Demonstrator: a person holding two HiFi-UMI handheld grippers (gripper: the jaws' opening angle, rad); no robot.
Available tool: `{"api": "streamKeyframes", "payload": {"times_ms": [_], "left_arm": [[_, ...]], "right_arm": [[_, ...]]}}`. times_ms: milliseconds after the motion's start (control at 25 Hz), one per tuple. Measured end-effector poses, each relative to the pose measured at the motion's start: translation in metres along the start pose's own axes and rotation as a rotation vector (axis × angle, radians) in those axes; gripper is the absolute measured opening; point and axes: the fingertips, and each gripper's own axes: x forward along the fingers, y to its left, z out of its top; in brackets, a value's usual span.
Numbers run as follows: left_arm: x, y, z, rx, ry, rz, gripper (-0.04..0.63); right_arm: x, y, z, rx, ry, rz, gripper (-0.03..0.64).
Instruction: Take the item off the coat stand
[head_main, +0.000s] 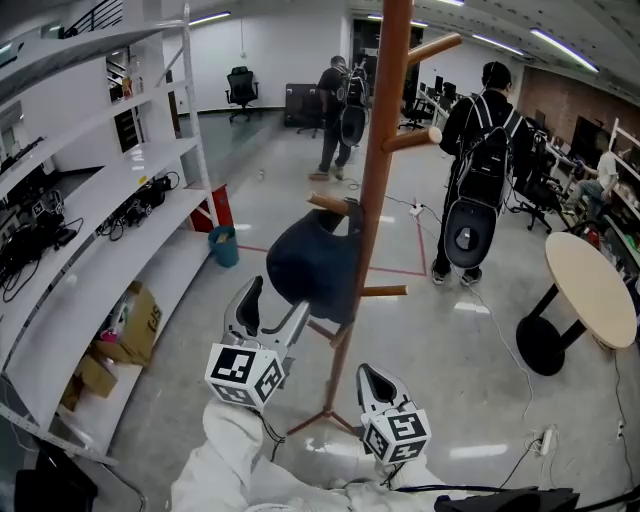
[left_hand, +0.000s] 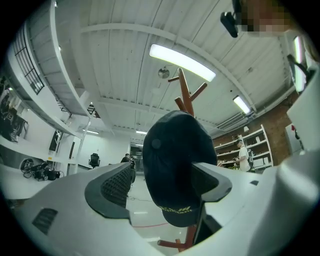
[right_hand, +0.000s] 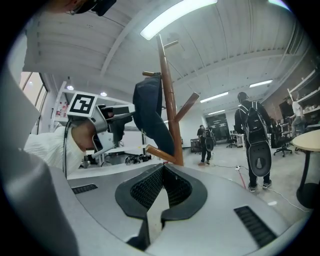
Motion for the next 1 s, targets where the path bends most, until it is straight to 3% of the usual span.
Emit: {"api": "streamKeyframes", "payload": {"times_ms": [280, 760, 1000], "left_arm": [[0.024, 0.002, 0.007, 0.054, 0.023, -0.062, 0.35], [0.033, -0.009, 0.01, 0.023, 0.022, -0.093, 0.345], [0.03, -0.016, 0.011, 0.018, 0.02, -0.095, 0.282]], "right_arm": [[0.003, -0.003, -0.006, 0.018, 0.01, -0.006, 0.01], [0.001, -0.018, -0.008, 0.034, 0.017, -0.037, 0.009], [-0.002, -0.021, -0.007, 0.034, 0.016, -0.045, 0.009]]}}
